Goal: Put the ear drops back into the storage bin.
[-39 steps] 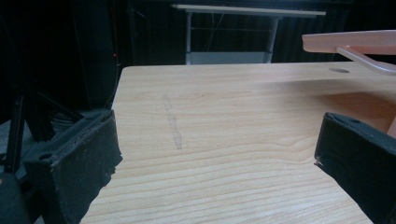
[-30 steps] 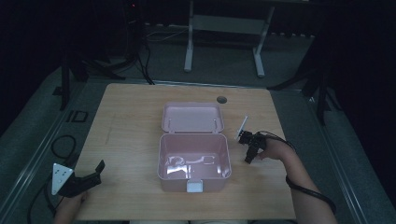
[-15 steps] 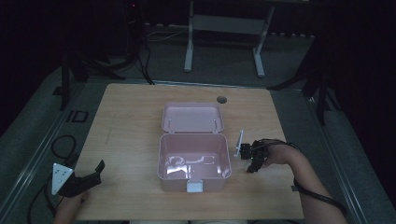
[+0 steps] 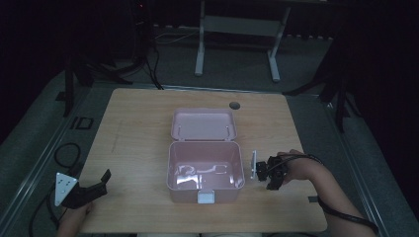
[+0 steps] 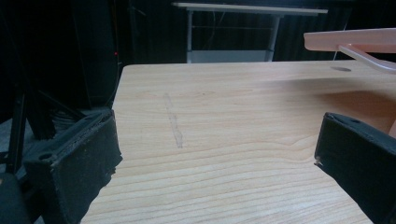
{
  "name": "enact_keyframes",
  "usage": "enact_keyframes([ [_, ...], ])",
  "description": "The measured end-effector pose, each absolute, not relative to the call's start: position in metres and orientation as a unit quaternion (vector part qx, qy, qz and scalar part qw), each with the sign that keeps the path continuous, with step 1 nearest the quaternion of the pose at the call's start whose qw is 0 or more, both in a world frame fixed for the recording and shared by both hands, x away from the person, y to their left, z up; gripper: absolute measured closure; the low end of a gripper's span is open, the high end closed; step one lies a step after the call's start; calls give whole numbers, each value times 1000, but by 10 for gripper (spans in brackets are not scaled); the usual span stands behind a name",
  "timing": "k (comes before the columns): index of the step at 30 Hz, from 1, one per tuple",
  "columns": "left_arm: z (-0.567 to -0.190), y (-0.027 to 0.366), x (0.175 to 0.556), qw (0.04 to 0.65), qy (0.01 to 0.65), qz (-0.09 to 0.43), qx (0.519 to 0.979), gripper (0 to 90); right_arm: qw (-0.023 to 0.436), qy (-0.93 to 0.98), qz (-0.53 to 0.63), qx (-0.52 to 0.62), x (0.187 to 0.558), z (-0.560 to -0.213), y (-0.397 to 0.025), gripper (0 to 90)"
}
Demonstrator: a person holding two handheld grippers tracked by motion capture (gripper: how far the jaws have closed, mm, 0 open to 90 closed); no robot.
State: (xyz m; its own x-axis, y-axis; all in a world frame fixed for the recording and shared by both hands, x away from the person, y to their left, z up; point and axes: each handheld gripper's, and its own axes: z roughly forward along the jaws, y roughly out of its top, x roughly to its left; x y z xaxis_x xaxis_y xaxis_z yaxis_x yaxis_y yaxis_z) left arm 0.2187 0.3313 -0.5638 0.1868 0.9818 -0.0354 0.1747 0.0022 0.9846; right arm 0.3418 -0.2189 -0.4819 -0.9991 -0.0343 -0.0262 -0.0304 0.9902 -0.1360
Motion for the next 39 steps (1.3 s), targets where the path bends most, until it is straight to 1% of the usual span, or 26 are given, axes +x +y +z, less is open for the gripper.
enact_keyframes([
  [4,-564,331,219,504,497,400,582,4,20,996,-77,-26,336,-479,-217,594],
  [8,-564,331,219,504,497,400,582,4,14,996,-80,-23,336,-474,-216,593],
  [11,-564,331,219,504,498,400,582,4,8,997,-69,-15,335,-466,-215,593],
  [17,-564,331,219,504,497,400,582,4,17,997,-69,-12,330,-449,-209,593],
  [20,-564,331,219,504,497,400,582,4,14,998,-66,9,328,-439,-207,593],
  [26,-564,331,219,503,498,400,582,4,10,998,-63,3,324,-425,-203,593],
  [35,-564,331,219,503,497,400,583,4,32,998,-54,-9,320,-395,-190,593],
  [39,-564,331,219,503,498,400,582,4,35,998,-52,-13,320,-383,-185,593],
])
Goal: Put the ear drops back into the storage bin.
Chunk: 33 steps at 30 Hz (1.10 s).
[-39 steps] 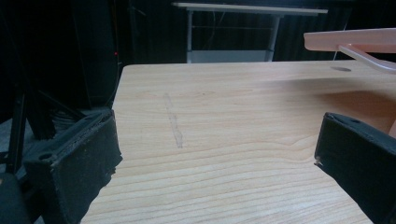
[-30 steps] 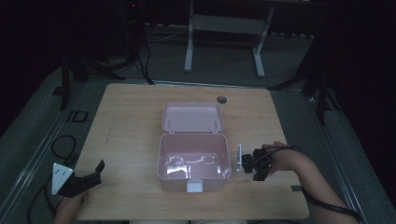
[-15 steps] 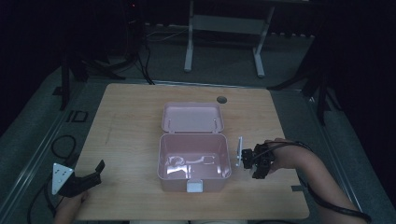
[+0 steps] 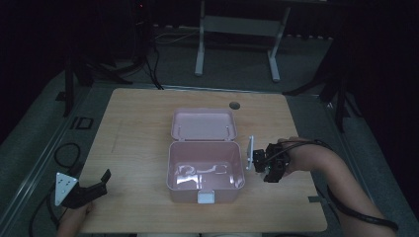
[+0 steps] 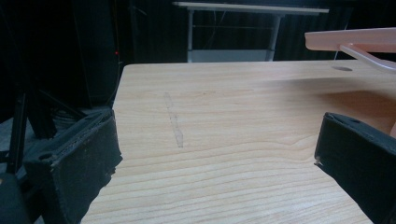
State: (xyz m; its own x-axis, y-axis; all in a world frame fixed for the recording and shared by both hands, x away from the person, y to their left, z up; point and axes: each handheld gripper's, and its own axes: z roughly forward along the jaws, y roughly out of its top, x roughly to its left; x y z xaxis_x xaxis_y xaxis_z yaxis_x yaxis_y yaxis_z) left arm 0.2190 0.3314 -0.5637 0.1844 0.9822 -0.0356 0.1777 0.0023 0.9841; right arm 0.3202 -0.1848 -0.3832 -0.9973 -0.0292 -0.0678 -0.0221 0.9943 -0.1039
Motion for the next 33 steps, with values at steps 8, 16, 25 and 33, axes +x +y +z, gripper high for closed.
enact_keyframes([
  [8,-564,331,219,503,498,399,583,4,46,997,-57,-17,322,-361,-175,594],
  [16,-564,331,219,503,499,399,583,4,50,997,-47,-23,324,-350,-159,593],
  [25,-564,332,219,503,498,399,583,4,49,998,-34,-34,324,-351,-135,593],
  [33,-564,332,219,504,498,399,582,4,45,998,-35,-37,327,-356,-114,593],
])
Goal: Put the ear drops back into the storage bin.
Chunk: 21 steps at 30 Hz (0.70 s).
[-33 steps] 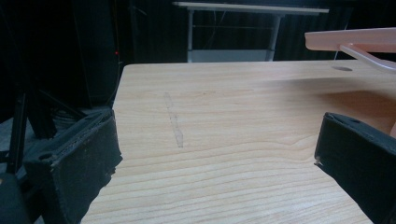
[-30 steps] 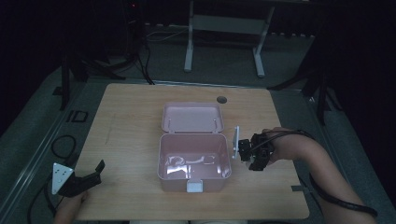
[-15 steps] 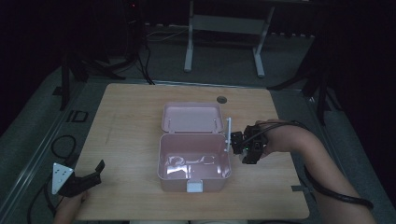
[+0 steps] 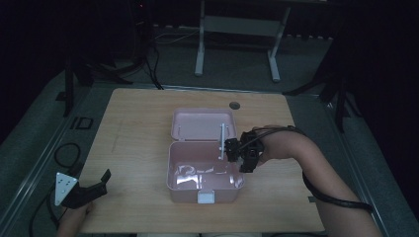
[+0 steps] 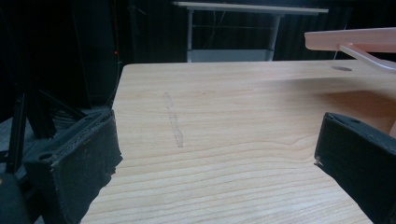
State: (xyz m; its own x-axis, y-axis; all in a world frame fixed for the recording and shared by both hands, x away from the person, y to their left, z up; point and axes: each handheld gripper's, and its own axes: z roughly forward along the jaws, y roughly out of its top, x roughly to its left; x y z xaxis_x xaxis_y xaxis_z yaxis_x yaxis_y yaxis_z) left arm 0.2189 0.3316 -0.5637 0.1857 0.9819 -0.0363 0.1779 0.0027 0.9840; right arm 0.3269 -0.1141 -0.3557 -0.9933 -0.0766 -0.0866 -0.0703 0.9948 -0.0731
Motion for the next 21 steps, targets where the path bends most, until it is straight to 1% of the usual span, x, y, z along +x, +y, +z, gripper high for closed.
enact_keyframes([
  [7,-564,332,219,504,497,399,583,4,42,997,-41,-57,328,-366,-100,594],
  [15,-564,332,219,504,497,399,583,4,37,997,-32,-56,331,-375,-95,593],
  [21,-564,332,219,503,498,399,582,4,33,998,-19,-48,338,-394,-94,593],
])
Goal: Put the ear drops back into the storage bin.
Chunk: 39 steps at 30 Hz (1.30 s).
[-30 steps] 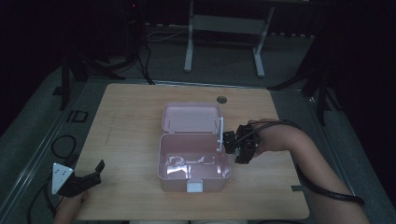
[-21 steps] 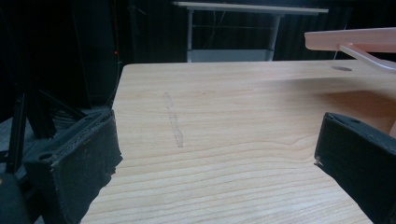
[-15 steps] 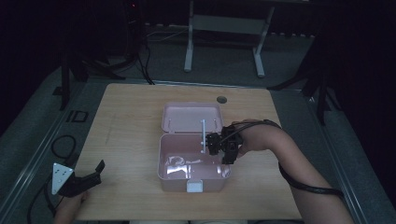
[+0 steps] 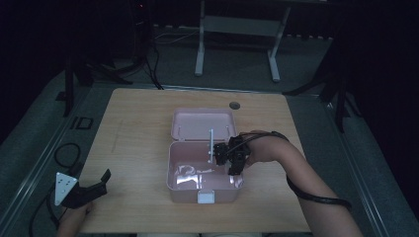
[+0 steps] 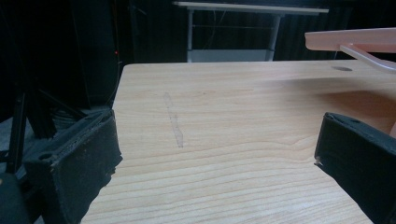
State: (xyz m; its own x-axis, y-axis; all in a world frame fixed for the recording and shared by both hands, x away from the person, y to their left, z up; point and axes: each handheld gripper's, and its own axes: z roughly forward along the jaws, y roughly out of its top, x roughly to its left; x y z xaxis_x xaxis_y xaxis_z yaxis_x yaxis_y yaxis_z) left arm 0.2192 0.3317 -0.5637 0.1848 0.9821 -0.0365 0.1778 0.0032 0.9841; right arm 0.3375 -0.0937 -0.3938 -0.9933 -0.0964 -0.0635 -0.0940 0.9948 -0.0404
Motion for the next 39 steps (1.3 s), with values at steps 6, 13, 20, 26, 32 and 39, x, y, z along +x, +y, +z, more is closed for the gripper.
enact_keyframes([
  [6,-564,332,219,504,497,399,583,4,26,998,-26,-54,339,-413,-90,593],
  [13,-564,331,219,504,497,399,583,4,19,997,-18,-66,340,-425,-85,593],
  [20,-564,332,219,503,497,398,584,4,11,997,-37,-65,345,-447,-82,593],
  [26,-564,331,219,503,497,398,584,4,9,997,-35,-69,347,-455,-78,593],
  [32,-564,331,219,503,497,398,585,4,11,997,-47,-61,350,-467,-76,593],
  [39,-564,331,219,502,497,398,585,4,12,996,-66,-64,352,-477,-74,593],
])
